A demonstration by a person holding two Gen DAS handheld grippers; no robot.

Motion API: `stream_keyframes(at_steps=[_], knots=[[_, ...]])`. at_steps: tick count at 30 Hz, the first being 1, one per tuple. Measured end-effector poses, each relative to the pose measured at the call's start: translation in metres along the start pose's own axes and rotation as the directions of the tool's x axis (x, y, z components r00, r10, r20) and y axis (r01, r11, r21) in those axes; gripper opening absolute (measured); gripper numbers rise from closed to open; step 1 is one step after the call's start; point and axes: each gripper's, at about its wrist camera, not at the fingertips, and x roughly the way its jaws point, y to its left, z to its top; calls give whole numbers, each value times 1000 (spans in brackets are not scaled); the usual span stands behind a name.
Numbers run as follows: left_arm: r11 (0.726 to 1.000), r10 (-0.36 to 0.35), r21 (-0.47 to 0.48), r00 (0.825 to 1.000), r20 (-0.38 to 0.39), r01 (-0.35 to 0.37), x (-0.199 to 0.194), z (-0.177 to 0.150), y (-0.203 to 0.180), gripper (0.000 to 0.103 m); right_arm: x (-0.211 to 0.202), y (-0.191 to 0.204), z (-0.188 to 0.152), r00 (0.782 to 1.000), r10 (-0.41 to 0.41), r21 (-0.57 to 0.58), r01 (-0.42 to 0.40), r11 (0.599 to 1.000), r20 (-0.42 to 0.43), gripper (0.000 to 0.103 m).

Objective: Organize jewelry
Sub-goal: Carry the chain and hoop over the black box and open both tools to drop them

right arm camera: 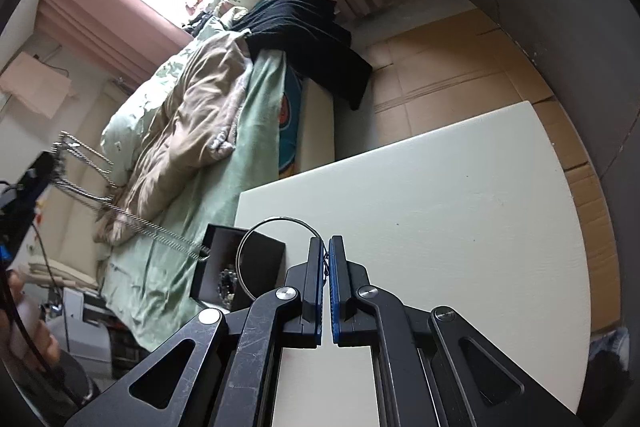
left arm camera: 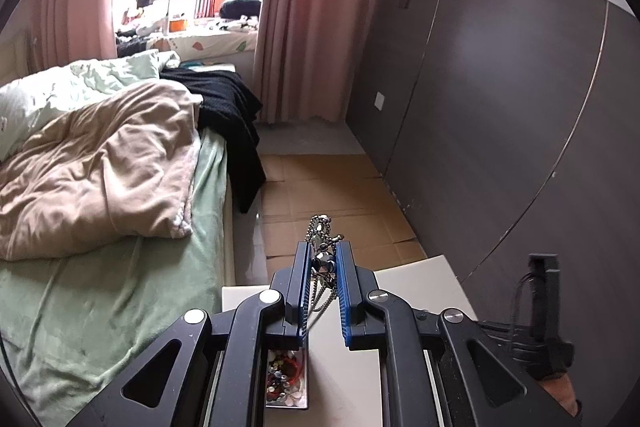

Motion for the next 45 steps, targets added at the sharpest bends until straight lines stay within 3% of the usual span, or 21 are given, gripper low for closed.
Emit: stream_keyframes(at_steps=[12,28,36,45], knots=[[995,-1,-96,996,-85,-7,60,-34,35,13,-3,9,-5,998,68,16,-68,998,8,4],[978,-21,-209,994,-108,-2,107,-90,51,13,10,13,-7,1000,12,11,-12,1000,2,4],[947,-128,-314,979,-160,72,120,-102,69,14,31,24,-9,1000,4,14,-4,1000,-21,4],[913,-110,-405,983,-149,41,106,-102,108,14,55,47,-12,998,61,30,-60,998,-23,4]])
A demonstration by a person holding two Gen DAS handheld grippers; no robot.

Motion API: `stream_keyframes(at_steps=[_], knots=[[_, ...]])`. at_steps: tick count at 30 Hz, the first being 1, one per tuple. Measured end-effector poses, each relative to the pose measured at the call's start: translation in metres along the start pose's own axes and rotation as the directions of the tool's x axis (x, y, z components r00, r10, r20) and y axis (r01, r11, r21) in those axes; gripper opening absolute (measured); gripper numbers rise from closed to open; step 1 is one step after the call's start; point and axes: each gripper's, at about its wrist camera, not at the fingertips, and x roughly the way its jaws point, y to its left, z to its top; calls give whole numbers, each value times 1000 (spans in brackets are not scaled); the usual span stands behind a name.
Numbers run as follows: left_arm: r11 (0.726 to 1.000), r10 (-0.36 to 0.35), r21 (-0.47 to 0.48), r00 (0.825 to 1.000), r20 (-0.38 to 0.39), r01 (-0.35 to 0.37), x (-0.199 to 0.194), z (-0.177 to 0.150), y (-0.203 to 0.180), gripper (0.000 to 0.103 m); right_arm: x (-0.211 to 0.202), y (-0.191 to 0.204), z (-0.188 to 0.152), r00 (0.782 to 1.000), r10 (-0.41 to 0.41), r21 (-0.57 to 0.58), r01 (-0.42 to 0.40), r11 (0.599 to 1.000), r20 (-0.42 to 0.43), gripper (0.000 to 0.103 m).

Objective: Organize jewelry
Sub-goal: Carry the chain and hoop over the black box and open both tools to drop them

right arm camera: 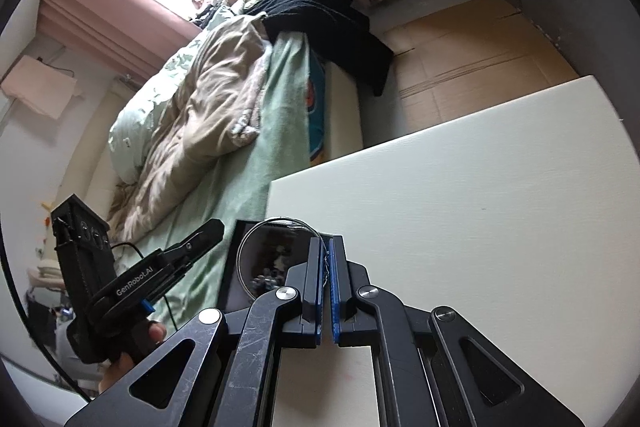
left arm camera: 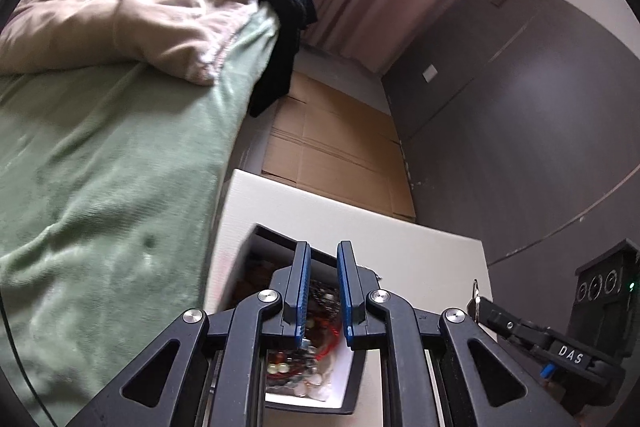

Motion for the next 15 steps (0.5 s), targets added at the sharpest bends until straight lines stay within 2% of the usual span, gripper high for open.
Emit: stream_keyframes(at_steps=[4,10,11,12,13,14,15], knots=[[999,2,-35,1000,31,-1,-14,7,13,14,14,15,-2,1000,18,-3,-18,1000,4,4],[996,-3,-92,999,43,7,-25,13,33,14,48,37,-4,997,60,-16,-61,998,-39,6],[996,-2,-94,999,41,6,-26,14,35,14,54,41,-4,996,69,-22,-70,997,-52,12],[995,-4,-96,999,36,7,-26,14,37,14,58,42,-3,996,68,-22,-70,997,-65,29],[995,-6,-98,1000,31,9,-26,15,39,19,61,42,-2,995,64,-16,-65,998,-71,39],[995,-10,-104,1000,19,12,-25,15,41,26,60,39,0,997,53,-9,-53,999,-53,55],[994,-14,-111,1000,16,16,-24,17,44,50,59,38,0,999,39,-6,-39,999,-36,65]])
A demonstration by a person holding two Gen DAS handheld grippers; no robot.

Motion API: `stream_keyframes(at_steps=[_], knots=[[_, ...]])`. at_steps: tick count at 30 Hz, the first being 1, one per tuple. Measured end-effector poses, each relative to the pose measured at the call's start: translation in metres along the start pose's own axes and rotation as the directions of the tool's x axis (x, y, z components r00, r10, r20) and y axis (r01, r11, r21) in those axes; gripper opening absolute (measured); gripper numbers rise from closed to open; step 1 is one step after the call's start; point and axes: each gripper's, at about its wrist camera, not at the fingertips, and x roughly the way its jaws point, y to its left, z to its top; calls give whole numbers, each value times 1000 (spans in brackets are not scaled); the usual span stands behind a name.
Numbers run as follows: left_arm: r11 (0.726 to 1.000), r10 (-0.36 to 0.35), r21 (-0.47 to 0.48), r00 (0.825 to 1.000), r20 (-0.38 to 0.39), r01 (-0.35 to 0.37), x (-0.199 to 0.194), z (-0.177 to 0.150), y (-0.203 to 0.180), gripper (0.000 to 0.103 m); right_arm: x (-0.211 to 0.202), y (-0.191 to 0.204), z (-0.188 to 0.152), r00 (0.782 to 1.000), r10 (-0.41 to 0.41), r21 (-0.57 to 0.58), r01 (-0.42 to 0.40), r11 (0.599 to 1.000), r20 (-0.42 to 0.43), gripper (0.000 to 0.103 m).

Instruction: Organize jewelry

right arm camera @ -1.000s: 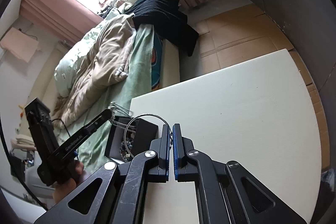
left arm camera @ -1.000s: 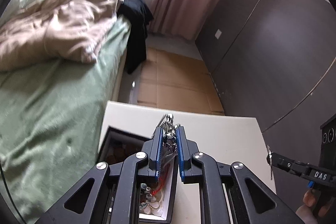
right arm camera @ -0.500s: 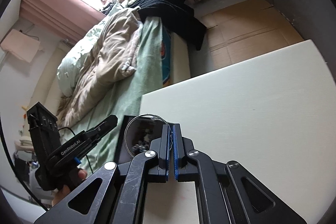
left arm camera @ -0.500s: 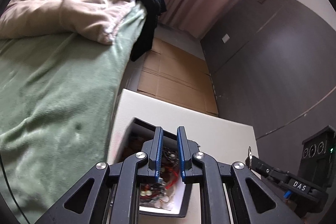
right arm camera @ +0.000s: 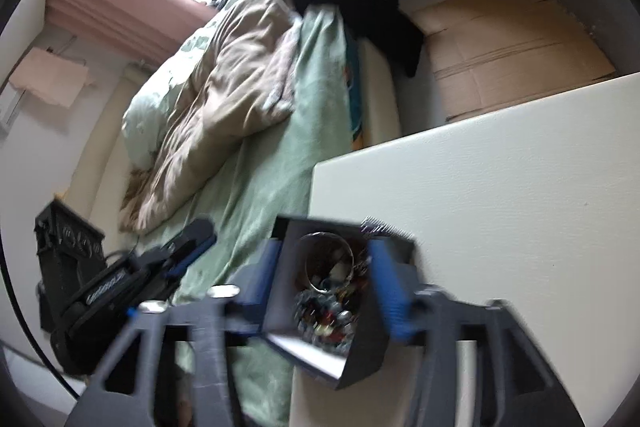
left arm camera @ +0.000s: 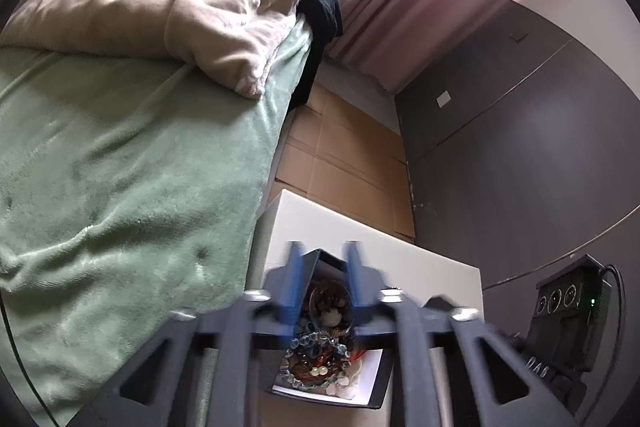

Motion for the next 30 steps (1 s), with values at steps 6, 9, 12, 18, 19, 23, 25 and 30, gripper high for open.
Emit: stream_keyframes(at_steps=[6,9,12,18,19,23,25,30], knots=[[1000,-11,-6,999,37,12,-7,4,2,84,8,-16,8,992,-129,28,128,991,12,69],[1000,-10,-19,1000,25,10,-4,5,5,84,23,-12,9,982,-189,-8,189,982,1,69],[999,-19,-39,1000,20,20,-3,7,10,84,36,0,9,974,-228,-61,227,972,3,69],[998,-24,-63,999,27,26,-5,12,16,84,43,14,5,956,-292,-166,287,943,-7,55],[997,-26,-66,999,25,28,-4,12,16,84,43,13,5,959,-281,-172,273,947,-24,50],[996,-39,-84,999,28,41,-6,13,19,84,37,10,4,969,-242,-172,232,957,-41,26],[995,-41,-89,999,33,43,-8,13,20,84,34,11,2,970,-241,-169,233,958,-28,23],[994,-40,-101,999,37,43,-11,13,22,84,26,13,4,973,-232,-155,229,961,-6,10]])
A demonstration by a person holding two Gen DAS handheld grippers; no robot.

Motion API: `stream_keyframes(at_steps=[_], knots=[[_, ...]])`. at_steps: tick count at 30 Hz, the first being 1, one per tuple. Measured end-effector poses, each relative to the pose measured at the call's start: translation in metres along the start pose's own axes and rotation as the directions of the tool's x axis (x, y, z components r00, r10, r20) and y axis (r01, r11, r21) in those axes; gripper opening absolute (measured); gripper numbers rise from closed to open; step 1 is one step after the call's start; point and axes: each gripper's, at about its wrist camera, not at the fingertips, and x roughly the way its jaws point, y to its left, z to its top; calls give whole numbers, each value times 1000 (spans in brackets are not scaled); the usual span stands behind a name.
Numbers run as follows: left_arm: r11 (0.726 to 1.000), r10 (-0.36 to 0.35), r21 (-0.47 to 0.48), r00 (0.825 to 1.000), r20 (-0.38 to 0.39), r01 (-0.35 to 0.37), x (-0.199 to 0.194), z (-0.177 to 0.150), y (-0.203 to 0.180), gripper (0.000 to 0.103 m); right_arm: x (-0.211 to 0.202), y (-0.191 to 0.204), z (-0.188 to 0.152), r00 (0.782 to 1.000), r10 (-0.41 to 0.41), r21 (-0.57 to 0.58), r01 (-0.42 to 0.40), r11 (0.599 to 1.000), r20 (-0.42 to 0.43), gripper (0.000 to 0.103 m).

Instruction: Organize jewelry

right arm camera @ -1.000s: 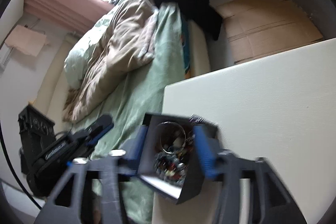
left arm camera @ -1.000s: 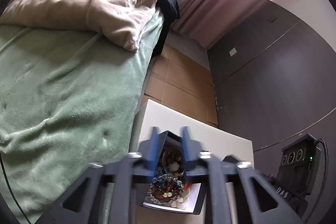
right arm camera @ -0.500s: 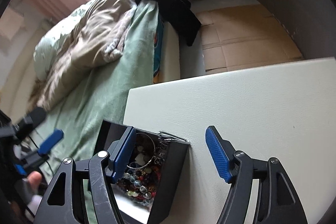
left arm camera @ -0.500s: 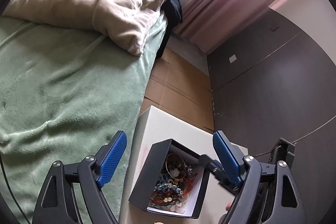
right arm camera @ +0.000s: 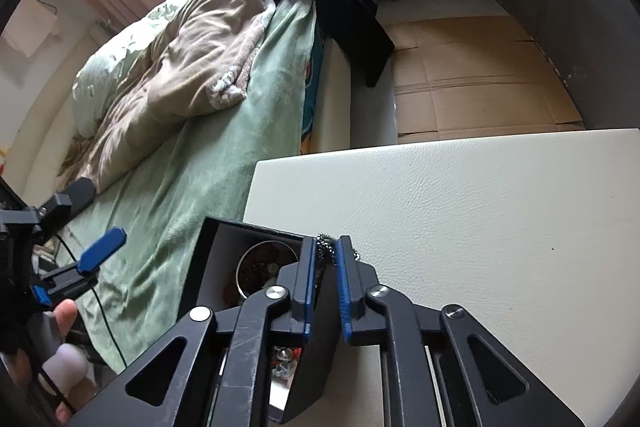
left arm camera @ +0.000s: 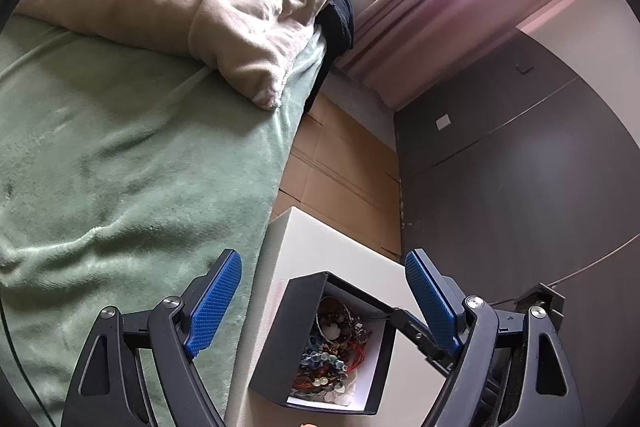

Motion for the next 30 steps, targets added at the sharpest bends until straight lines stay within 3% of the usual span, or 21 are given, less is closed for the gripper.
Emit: stream_keyframes(at_steps=[3,10,21,25,30], knots=[[1000,-1,1,1000,-1,1,0,-1,0,84,-5,2,0,1000,7,-13,-7,1000,16,5],[1000,0,5,1000,-3,0,-1,-3,-1,84,-21,7,0,995,91,-3,-91,996,49,5],[1000,8,-12,1000,12,-8,-11,-1,9,84,-70,27,-1,960,244,-20,-244,970,136,5],[1000,10,-4,1000,11,-10,-12,-2,8,84,-77,29,-1,952,256,-24,-256,966,165,5],[1000,11,1,1000,7,-11,-11,-2,8,84,-67,20,0,960,225,20,-232,973,166,5]])
